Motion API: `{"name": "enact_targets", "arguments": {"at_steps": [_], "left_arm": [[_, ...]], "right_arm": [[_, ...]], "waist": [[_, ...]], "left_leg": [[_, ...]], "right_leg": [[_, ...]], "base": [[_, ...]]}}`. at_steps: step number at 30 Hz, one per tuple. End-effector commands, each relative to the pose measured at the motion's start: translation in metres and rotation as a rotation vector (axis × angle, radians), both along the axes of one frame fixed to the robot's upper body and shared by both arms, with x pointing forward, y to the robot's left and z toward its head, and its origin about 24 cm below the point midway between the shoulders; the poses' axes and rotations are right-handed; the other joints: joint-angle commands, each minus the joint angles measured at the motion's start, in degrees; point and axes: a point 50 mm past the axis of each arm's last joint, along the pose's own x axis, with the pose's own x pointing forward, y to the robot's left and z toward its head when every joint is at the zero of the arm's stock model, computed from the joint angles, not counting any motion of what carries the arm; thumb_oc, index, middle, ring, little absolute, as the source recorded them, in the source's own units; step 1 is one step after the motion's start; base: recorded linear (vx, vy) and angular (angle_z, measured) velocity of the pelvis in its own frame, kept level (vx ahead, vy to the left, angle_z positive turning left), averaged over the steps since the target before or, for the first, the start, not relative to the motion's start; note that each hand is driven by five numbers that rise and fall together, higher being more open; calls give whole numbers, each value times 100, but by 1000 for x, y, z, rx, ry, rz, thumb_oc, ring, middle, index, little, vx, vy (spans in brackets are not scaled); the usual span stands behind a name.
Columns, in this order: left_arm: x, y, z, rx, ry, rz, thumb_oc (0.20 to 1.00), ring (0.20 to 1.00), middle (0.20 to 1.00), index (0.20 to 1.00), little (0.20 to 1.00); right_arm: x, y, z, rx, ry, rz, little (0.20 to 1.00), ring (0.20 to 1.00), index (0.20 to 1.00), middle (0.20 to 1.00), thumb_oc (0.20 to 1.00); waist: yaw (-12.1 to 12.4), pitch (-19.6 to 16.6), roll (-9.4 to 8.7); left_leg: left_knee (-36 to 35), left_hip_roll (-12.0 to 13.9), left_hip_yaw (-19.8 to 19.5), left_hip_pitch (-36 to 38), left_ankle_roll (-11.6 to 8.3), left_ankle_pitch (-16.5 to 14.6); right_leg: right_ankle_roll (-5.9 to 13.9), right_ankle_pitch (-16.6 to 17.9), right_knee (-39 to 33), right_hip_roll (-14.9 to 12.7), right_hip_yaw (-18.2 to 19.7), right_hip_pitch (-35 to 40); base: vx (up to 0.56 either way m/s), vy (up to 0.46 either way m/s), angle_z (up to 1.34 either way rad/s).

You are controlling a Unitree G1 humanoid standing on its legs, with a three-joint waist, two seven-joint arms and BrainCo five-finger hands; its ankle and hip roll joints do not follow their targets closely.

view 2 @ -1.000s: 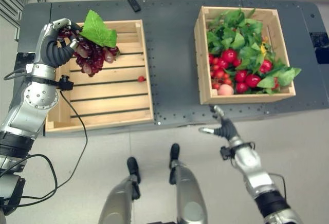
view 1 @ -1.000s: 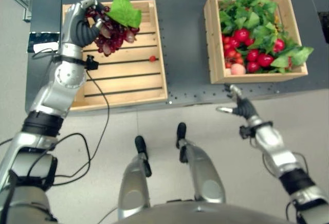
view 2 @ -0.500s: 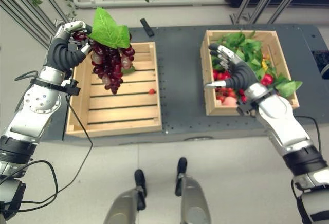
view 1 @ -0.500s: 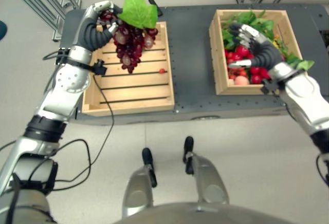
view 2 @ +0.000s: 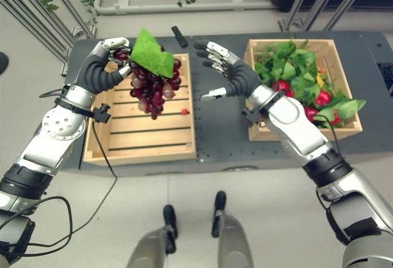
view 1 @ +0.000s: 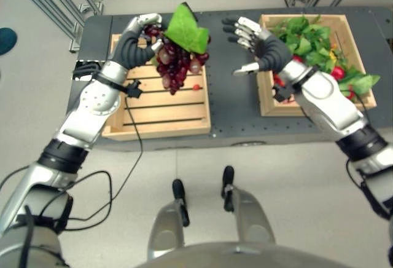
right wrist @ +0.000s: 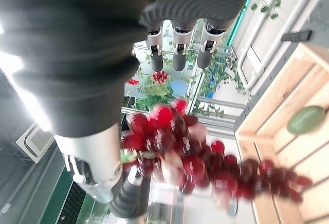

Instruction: Pick up the fruits from the basket on one side to the basket on the other side

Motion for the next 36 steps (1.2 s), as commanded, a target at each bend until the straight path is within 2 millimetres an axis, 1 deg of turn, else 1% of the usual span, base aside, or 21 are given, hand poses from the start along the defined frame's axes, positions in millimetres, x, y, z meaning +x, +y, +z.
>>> {"name": "enact_targets", "arguments": {"at_steps": [1, 4, 8, 12, 13, 18, 23, 30, 32, 36], "left_arm": [[-15, -30, 28, -80, -128, -202, 200, 200, 200, 200, 200], [-17, -35, 29, -77, -121, -241, 200, 200, 200, 200, 200], [-18, -43, 31, -73, -125, -278, 200, 200, 200, 200, 200], [-19, -54, 35, -50, -143, -316, 200, 200, 200, 200, 200], [-19, -54, 35, -50, -144, -316, 200, 200, 200, 200, 200], [-21, -62, 37, -36, -155, -344, 200, 200, 200, 200, 200], [-21, -68, 36, -31, -157, -361, 200, 200, 200, 200, 200], [-22, -74, 36, -40, -162, -379, 200, 200, 200, 200, 200], [-23, -76, 37, -37, -169, -383, 200, 200, 200, 200, 200], [-23, -78, 37, -46, -178, -385, 200, 200, 200, 200, 200]], "right_arm": [[-13, 29, 21, 91, -37, 183, 1000, 1000, 1000, 1000, 1000], [-18, 38, 20, 80, -23, 243, 1000, 1000, 1000, 1000, 1000], [-21, 47, 15, 108, 12, 296, 1000, 1000, 1000, 1000, 1000], [-30, 61, 6, 120, 61, 384, 1000, 1000, 1000, 1000, 1000], [-30, 61, 6, 120, 60, 384, 1000, 1000, 1000, 1000, 1000], [-39, 75, -3, 110, 107, 468, 1000, 1000, 1000, 1000, 1000], [-49, 88, -4, 115, 111, 551, 1000, 1000, 1000, 1000, 1000], [-55, 97, -12, 158, 155, 594, 1000, 1000, 1000, 1000, 1000], [-60, 106, -19, 155, 186, 635, 1000, 1000, 1000, 1000, 1000], [-69, 121, -28, 203, 265, 717, 1000, 1000, 1000, 1000, 1000]], "waist": [[-1, -371, -55], [-6, -370, -51], [-18, -390, -49], [-47, -405, -47], [-49, -419, -53], [-58, -414, -60], [-62, -428, -74], [-76, -416, -56], [-76, -403, -45], [-58, -392, -46]], "left_leg": [[441, -166, -66, -226, 163, -414], [478, -149, -65, -229, 163, -450], [489, -143, -49, -260, 166, -447], [481, -136, -51, -262, 160, -444], [462, -143, -50, -280, 164, -415], [465, -135, -36, -283, 163, -416], [477, -126, -42, -284, 170, -435], [492, -126, -49, -319, 171, -434], [491, -119, -61, -326, 174, -436], [521, -118, -73, -347, 179, -442]], "right_leg": [[635, -365, 77, -123, -75, 119], [631, -400, 115, -122, -67, 117], [622, -407, 133, -115, -42, 85], [623, -410, 115, -103, -37, 97], [620, -384, 93, -106, -38, 82], [620, -378, 103, -92, -16, 54], [619, -379, 96, -78, 8, 51], [613, -384, 117, -80, 5, 10], [610, -390, 135, -76, 14, -6], [596, -398, 157, -72, 19, -13]], "base": [[5, -4, -4], [1, 0, -1], [0, 0, 0], [0, 0, 0], [0, 0, 0], [0, 0, 0], [2, -2, -1], [0, 0, 0], [0, 0, 0], [0, 0, 0]]}}
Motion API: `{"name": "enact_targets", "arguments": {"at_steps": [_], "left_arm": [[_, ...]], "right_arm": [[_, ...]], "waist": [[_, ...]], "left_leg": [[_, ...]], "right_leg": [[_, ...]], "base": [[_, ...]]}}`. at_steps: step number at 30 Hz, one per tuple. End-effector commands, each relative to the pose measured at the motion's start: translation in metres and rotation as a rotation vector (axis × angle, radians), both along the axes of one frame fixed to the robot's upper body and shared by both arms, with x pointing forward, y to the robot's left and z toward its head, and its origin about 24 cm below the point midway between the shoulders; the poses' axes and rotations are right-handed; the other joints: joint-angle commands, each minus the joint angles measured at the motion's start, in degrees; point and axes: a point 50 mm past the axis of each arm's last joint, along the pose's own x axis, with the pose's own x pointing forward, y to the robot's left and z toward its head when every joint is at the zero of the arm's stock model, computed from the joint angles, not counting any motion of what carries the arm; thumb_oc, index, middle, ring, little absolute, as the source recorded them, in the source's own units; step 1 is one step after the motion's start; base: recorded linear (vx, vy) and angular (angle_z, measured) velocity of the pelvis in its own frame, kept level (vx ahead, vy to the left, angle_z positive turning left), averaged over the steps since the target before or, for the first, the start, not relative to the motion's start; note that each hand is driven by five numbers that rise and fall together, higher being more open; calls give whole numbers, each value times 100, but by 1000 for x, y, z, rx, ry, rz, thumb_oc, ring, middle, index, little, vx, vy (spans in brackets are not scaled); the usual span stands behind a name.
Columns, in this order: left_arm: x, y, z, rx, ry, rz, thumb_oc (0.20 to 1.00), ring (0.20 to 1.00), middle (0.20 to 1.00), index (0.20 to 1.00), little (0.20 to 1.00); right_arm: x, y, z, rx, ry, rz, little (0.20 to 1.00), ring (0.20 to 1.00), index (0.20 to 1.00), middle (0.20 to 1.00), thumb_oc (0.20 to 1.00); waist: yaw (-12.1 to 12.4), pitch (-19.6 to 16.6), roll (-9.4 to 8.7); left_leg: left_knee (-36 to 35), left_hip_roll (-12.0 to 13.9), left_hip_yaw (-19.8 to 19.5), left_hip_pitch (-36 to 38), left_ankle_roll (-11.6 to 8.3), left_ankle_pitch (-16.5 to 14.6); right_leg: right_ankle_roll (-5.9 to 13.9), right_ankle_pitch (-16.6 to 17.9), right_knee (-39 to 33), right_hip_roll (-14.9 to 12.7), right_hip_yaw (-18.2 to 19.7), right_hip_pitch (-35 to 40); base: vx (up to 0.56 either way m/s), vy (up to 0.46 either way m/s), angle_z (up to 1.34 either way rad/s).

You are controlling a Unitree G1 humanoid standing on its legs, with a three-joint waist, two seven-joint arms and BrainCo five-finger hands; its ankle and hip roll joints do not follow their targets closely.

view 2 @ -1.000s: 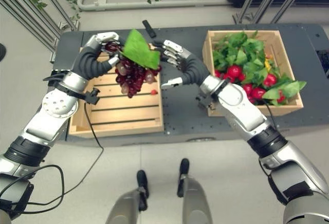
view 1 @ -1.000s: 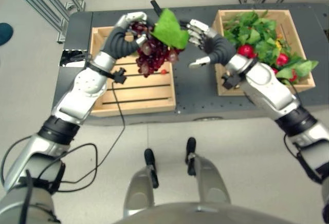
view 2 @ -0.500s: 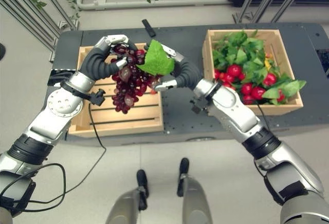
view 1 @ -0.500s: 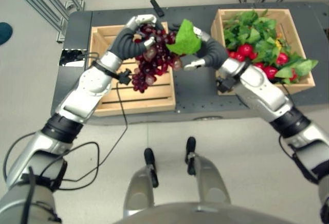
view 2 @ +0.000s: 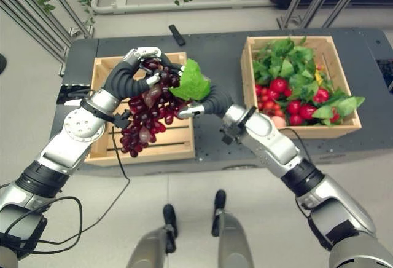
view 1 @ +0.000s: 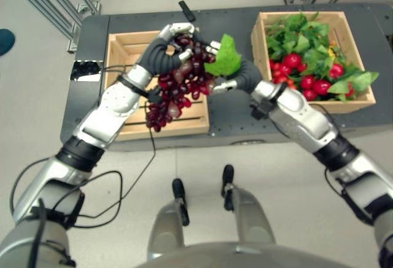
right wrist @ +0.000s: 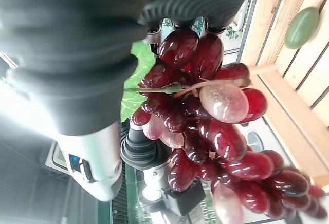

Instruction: Pick up the fruits from the basket on one side to the basket on the other side

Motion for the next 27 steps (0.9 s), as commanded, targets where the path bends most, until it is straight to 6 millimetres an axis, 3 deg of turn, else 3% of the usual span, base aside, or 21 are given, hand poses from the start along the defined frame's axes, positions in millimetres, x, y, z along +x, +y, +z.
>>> {"name": "enact_targets", "arguments": {"at_steps": [1, 3, 27], "left_arm": [[-23, -43, 47, -94, -226, -224, 200, 200, 200, 200, 200], [-23, -44, 47, -98, -229, -222, 200, 200, 200, 200, 200], [-20, -50, 34, -166, -206, -197, 200, 200, 200, 200, 200]], "right_arm": [[-60, 80, 8, 101, -29, 493, 853, 853, 853, 853, 853], [-65, 86, 7, 111, -16, 521, 200, 200, 200, 200, 200], [-84, 125, 2, 348, 185, 667, 200, 200, 200, 200, 200]], "waist": [[-52, -223, -59], [-49, -219, -55], [62, -164, -65]], "left_leg": [[454, -120, -85, -153, 185, -440], [456, -118, -107, -162, 187, -440], [419, -184, -148, -219, 220, -376]], "right_leg": [[609, -408, 95, -85, -16, 195], [599, -422, 110, -82, -11, 184], [553, -290, -9, -94, 22, 181]], "base": [[0, 0, 0], [0, 0, 0], [-4, 0, 1]]}}
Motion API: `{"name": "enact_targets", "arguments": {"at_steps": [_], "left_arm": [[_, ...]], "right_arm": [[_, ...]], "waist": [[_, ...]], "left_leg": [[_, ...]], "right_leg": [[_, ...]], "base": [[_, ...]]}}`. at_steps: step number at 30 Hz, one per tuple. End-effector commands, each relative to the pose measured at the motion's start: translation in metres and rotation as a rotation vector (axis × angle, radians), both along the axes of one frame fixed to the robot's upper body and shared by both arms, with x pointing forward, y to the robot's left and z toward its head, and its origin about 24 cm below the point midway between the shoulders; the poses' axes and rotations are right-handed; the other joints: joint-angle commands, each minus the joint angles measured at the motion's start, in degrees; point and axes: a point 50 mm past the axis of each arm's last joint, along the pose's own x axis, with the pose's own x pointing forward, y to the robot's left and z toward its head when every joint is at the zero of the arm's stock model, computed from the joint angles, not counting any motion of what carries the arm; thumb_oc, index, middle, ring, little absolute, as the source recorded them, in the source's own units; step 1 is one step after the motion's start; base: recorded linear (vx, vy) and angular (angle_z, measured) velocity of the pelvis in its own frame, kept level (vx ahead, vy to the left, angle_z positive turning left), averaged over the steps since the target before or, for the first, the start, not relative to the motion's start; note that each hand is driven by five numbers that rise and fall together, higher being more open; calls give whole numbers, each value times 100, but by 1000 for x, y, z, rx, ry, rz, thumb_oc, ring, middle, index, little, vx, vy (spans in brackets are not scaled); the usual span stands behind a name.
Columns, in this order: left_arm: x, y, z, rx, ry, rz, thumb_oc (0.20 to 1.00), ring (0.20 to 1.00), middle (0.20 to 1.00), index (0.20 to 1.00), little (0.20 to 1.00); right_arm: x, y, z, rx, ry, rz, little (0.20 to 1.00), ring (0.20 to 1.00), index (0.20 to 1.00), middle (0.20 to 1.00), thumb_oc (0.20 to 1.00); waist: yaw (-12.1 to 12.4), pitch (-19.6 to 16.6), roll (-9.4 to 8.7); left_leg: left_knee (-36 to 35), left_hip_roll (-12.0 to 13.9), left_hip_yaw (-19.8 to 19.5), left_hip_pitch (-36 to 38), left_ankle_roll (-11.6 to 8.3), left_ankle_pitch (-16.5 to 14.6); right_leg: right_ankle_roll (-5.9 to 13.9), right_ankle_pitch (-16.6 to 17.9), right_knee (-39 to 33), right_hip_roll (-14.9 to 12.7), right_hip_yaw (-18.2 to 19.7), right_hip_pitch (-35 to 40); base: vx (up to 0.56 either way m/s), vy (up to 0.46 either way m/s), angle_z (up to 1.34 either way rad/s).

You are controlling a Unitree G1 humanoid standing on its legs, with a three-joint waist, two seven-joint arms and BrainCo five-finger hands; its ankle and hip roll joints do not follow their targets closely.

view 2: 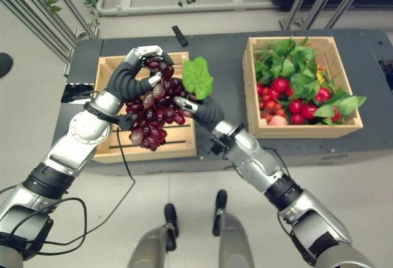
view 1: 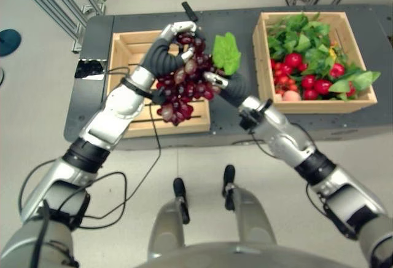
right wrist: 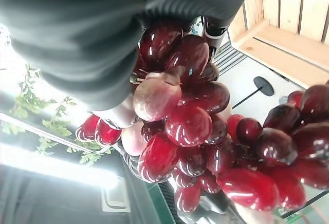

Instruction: Pick up the fruits from the basket on one side to the basket on the other side

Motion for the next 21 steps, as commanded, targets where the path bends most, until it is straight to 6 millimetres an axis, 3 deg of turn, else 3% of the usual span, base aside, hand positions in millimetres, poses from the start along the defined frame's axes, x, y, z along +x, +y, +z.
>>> {"name": "enact_targets", "arguments": {"at_steps": [1, 2, 3, 4, 6, 13, 21], "left_arm": [[-17, -42, 35, -103, -175, -181, 200, 200, 200, 200, 200], [-17, -41, 35, -103, -173, -179, 200, 200, 200, 200, 200], [-17, -40, 34, -106, -169, -178, 495, 495, 495, 495, 495], [-16, -38, 32, -118, -158, -167, 1000, 1000, 1000, 1000, 1000], [-16, -35, 31, -125, -152, -162, 1000, 1000, 1000, 1000, 1000], [-19, -8, 22, -202, -94, -121, 1000, 1000, 1000, 1000, 1000], [-25, 22, 7, -273, -35, -62, 1000, 1000, 1000, 1000, 1000]], "right_arm": [[-79, 105, 34, 156, -158, 576, 200, 200, 200, 200, 200], [-79, 104, 35, 159, -161, 577, 200, 200, 200, 200, 200], [-79, 104, 36, 161, -165, 576, 200, 200, 200, 200, 200], [-77, 100, 39, 170, -175, 558, 200, 200, 200, 200, 200], [-75, 97, 40, 172, -183, 540, 200, 200, 200, 200, 200], [-59, 55, 51, 184, -257, 370, 200, 200, 200, 200, 200], [-45, 4, 45, 182, -253, 189, 200, 200, 200, 200, 200]], "waist": [[12, -110, -115], [11, -132, -126], [14, -128, -125], [6, -163, -137], [6, -170, -135], [-40, -271, -139], [-100, -411, -147]], "left_leg": [[244, -184, -76, -17, 211, -411], [206, -191, -77, -1, 210, -381], [222, -183, -76, 31, 203, -413], [189, -191, -70, 44, 200, -385], [181, -190, -78, 61, 198, -386], [128, -177, -68, 195, 174, -398], [30, -159, -60, 347, 138, -396]], "right_leg": [[605, -366, -51, -86, 19, 290], [602, -342, -83, -85, 12, 308], [606, -367, -66, -84, 5, 338], [607, -344, -100, -83, -7, 363], [609, -348, -106, -83, -14, 381], [621, -377, -145, -77, -57, 512], [646, -399, -205, -62, -90, 648]], "base": [[0, 0, 0], [0, 0, 0], [0, 0, 0], [0, 0, 0], [0, 0, 0], [4, 0, 0], [14, -5, -1]]}}
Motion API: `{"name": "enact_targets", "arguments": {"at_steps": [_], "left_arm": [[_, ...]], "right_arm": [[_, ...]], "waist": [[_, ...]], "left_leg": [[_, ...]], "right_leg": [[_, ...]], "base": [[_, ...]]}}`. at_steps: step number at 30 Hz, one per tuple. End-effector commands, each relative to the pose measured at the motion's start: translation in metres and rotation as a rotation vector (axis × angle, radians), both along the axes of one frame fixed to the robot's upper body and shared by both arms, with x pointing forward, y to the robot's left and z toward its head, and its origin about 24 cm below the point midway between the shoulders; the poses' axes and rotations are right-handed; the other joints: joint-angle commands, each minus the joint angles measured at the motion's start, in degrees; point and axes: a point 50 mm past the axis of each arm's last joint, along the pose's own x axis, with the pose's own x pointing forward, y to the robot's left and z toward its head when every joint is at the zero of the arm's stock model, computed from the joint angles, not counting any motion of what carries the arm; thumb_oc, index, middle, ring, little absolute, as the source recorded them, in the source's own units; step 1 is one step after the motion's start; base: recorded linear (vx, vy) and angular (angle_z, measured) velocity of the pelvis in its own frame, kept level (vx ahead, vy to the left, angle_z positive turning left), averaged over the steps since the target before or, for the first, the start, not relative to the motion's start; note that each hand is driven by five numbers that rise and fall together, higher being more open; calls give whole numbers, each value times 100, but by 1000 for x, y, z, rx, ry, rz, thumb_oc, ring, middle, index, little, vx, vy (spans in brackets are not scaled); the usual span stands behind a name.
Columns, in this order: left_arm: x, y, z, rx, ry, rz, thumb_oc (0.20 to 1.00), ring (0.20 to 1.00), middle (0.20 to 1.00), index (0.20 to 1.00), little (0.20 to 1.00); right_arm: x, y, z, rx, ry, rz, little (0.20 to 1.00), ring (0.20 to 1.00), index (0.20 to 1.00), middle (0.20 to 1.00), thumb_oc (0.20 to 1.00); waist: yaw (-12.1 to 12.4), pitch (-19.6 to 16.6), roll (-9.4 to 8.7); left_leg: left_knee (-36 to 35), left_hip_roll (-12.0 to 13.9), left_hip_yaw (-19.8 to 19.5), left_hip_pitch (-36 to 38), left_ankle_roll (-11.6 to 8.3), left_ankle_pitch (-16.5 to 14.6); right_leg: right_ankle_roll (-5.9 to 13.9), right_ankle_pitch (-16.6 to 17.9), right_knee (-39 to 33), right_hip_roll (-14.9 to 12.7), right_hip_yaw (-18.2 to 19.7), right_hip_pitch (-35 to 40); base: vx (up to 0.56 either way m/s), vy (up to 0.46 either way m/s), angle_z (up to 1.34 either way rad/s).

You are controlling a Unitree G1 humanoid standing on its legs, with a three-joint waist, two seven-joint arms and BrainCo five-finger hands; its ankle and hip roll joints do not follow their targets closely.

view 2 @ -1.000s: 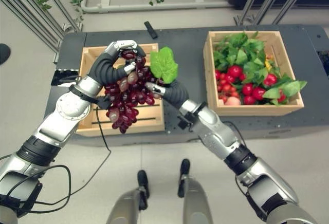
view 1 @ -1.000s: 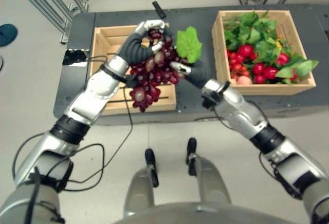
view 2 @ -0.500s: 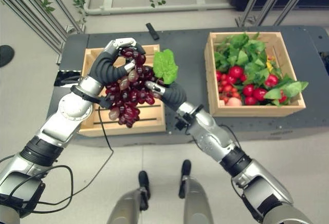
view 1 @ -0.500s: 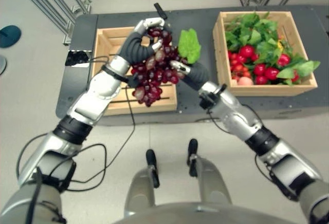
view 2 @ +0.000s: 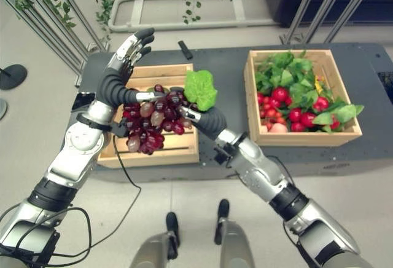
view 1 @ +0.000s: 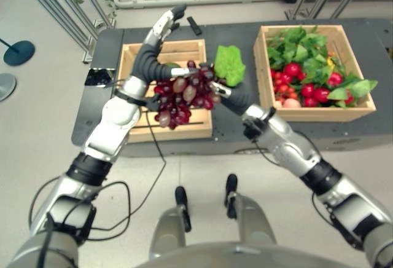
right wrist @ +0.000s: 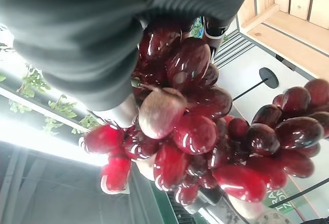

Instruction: Pick up the fruits from the basket on one side to the basket on the other side

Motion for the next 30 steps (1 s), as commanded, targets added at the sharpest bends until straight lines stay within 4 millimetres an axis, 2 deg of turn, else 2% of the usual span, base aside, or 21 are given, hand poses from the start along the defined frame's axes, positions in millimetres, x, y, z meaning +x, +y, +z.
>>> {"name": "enact_targets", "arguments": {"at_steps": [1, 3, 6, 7, 9, 11, 19, 30], "left_arm": [[-9, 3, 22, -67, -99, -40, 1000, 1000, 1000, 1000, 1000], [-11, 10, 19, -98, -88, -25, 1000, 1000, 1000, 1000, 1000], [-13, 14, 16, -122, -80, -16, 1000, 1000, 1000, 1000, 1000], [-14, 18, 12, -142, -65, -9, 1000, 1000, 1000, 1000, 1000], [-15, 20, 11, -144, -63, -1, 1000, 1000, 1000, 1000, 1000], [-18, 27, 7, -162, -56, 21, 1000, 1000, 1000, 1000, 1000], [-20, 33, 3, -186, -44, 45, 1000, 1000, 1000, 1000, 1000], [-20, 35, 0, -186, -34, 53, 1000, 1000, 1000, 1000, 1000]], "right_arm": [[-25, 23, 53, 197, -237, 179, 200, 200, 200, 200, 200], [-24, 11, 52, 210, -235, 139, 200, 200, 200, 200, 200], [-24, 3, 51, 219, -236, 107, 200, 200, 200, 200, 200], [-23, -9, 51, 224, -243, 60, 200, 200, 200, 200, 200], [-23, -13, 49, 228, -238, 43, 200, 200, 200, 200, 200], [-21, -27, 47, 238, -235, -18, 200, 200, 200, 200, 200], [-21, -47, 43, 239, -235, -107, 200, 200, 200, 200, 200], [-21, -80, 49, 236, -281, -260, 200, 200, 200, 200, 200]], "waist": [[-185, -180, -189], [-196, -214, -191], [-208, -232, -181], [-230, -251, -176], [-231, -263, -173], [-248, -293, -177], [-292, -330, -175], [-375, -378, -190]], "left_leg": [[195, -186, -66, 58, 140, -402], [168, -175, -62, 96, 135, -402], [151, -174, -66, 125, 132, -406], [138, -175, -55, 152, 131, -410], [126, -173, -52, 171, 129, -414], [101, -179, -52, 202, 124, -419], [69, -175, -29, 260, 120, -425], [81, -168, -18, 261, 121, -451]], "right_leg": [[609, -357, -156, -58, -84, 414], [614, -368, -170, -50, -86, 447], [618, -375, -176, -50, -93, 468], [622, -382, -172, -50, -96, 489], [625, -384, -183, -51, -94, 504], [636, -378, -207, -45, -97, 526], [642, -398, -204, -49, -102, 570], [652, -402, -222, -33, -69, 559]], "base": [[33, -13, 0], [0, 0, 0], [0, 0, 0], [0, 0, 0], [6, -1, 2], [0, 0, 0], [2, -1, -1], [0, 0, 0]]}}
